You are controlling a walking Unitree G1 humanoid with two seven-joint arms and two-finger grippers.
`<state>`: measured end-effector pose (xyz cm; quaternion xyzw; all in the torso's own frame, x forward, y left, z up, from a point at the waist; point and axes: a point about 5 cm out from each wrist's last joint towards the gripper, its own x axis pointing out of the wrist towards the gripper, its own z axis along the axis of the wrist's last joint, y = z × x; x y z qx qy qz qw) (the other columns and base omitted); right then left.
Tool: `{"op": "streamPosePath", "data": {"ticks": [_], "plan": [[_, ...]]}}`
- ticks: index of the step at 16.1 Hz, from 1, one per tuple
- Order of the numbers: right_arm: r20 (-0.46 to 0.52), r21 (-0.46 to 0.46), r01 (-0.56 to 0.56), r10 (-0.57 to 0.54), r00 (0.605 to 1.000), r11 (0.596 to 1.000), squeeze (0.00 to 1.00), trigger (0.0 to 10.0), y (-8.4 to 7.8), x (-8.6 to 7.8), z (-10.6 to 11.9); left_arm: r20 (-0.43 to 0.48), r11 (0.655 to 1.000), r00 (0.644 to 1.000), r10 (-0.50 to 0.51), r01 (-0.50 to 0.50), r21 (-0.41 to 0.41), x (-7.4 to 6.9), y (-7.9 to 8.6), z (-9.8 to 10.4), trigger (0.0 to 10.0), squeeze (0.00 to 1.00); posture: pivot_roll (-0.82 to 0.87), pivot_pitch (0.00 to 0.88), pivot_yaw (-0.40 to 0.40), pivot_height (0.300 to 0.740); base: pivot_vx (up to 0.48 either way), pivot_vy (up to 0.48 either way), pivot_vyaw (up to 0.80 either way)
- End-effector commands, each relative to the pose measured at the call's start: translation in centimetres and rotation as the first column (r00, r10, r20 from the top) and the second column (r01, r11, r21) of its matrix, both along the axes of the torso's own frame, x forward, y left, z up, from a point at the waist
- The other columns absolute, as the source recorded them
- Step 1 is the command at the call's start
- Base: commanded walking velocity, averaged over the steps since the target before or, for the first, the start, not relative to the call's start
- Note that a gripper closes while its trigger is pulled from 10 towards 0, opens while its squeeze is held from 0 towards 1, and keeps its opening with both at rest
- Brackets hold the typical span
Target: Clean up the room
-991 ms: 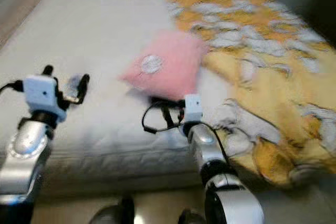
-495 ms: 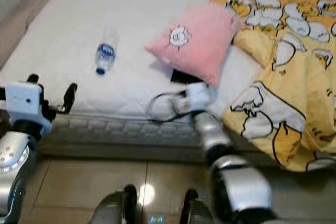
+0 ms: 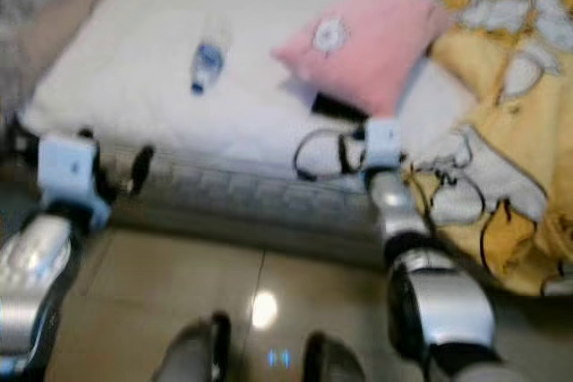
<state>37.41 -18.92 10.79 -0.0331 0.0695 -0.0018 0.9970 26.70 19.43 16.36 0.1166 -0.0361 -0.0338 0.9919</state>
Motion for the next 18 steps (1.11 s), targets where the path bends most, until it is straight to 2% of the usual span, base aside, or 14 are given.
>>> {"op": "streamPosePath", "data": {"ticks": [1,2,3,4,5,6,8,10,12,13,14,15,16,18], "plan": [[0.056,0.028,0.023,-0.024,0.998,0.999,0.0,10.0,-0.7,-0.2,0.3,-0.02,1.0,1.0,-0.009,0.009,0.009,0.2,-0.4,-0.8,10.0,0.0,0.12,0.154,-0.007,0.74,0.0,0.0,0.0],[0.124,-0.016,0.024,-0.022,0.992,1.0,0.0,10.0,-0.9,-0.9,0.1,-0.023,1.0,1.0,-0.021,0.021,-0.002,0.4,-0.8,-1.3,10.0,0.0,0.1,0.118,-0.023,0.74,0.0,0.0,0.0],[0.205,-0.01,0.01,-0.008,0.979,1.0,0.0,10.0,-0.7,-2.6,-0.4,-0.044,1.0,0.999,-0.02,0.02,-0.02,0.3,-0.8,-2.3,10.0,0.0,0.05,0.053,-0.04,0.74,0.0,0.0,0.0],[0.268,-0.028,0.023,-0.014,0.963,0.999,0.0,10.0,-0.8,-7.0,-1.0,-0.127,0.994,0.992,-0.004,-0.01,-0.11,0.2,-0.7,-4.5,10.0,0.0,-0.01,0.0,-0.049,0.74,0.0,0.0,0.0],[0.275,-0.032,0.049,-0.038,0.961,0.998,0.0,10.0,-1.0,-8.8,-1.1,-0.157,0.991,0.988,-0.014,-0.008,-0.136,0.3,-1.1,-5.1,10.0,0.0,-0.03,0.0,-0.05,0.74,0.0,0.0,0.0],[0.263,-0.024,0.087,-0.077,0.962,0.996,0.0,10.0,-1.5,-10.4,-1.5,-0.175,0.985,0.982,-0.07,0.041,-0.167,0.8,-2.8,-5.8,10.0,0.0,-0.07,0.0,-0.046,0.74,0.0,0.0,0.0],[0.247,-0.014,0.149,-0.141,0.959,0.989,0.0,10.0,-1.7,-12.1,-2.3,-0.125,0.956,0.962,-0.243,0.216,-0.197,2.0,-6.9,-5.2,10.0,0.0,-0.16,0.0,-0.01,0.74,0.0,0.0,0.0],[0.26,-0.008,0.157,-0.15,0.954,0.988,0.0,10.0,-1.0,-12.9,-1.9,-0.098,0.936,0.945,-0.314,0.29,-0.2,2.5,-8.2,-5.0,10.0,0.0,-0.2,0.0,0.017,0.74,0.0,0.0,0.0],[0.21,0.032,0.133,-0.137,0.968,0.991,0.0,10.0,0.3,-14.5,-2.0,-0.037,0.943,0.958,-0.286,0.274,-0.19,3.6,-7.5,-3.8,10.0,0.0,-0.17,0.0,0.036,0.74,0.24,0.0,0.0],[0.208,0.036,0.131,-0.135,0.969,0.991,0.0,10.0,0.2,-14.6,-2.1,-0.032,0.95,0.965,-0.259,0.248,-0.19,3.9,-7.2,-3.7,10.0,0.0,-0.17,0.0,0.036,0.74,0.48,0.0,0.0],[0.22,0.071,0.146,-0.158,0.963,0.987,0.0,10.0,0.1,-14.9,-2.3,-0.035,0.957,0.99,-0.137,0.123,-0.261,4.3,-5.8,-3.8,10.0,0.0,-0.15,0.0,0.032,0.74,0.435,0.0,0.0],[0.196,0.157,0.216,-0.245,0.95,0.964,0.0,10.0,-0.8,-15.4,-2.7,-0.074,0.945,0.997,-0.025,-0.001,-0.328,4.4,-4.4,-4.2,10.0,0.0,-0.14,0.0,0.032,0.74,0.341,0.337,0.0],[0.167,0.195,0.251,-0.285,0.944,0.948,0.0,10.0,-1.5,-16.0,-3.1,-0.087,0.936,0.996,0.019,-0.049,-0.349,4.0,-3.6,-4.4,10.0,0.0,-0.14,0.0,0.029,0.74,0.315,0.36,0.0],[0.148,0.124,0.216,-0.233,0.961,0.969,0.0,10.0,-2.5,-16.4,-3.2,-0.076,0.95,0.997,-0.001,-0.023,-0.312,3.6,-3.3,-4.5,10.0,0.0,-0.14,0.0,0.047,0.74,0.304,0.371,0.0]]}}
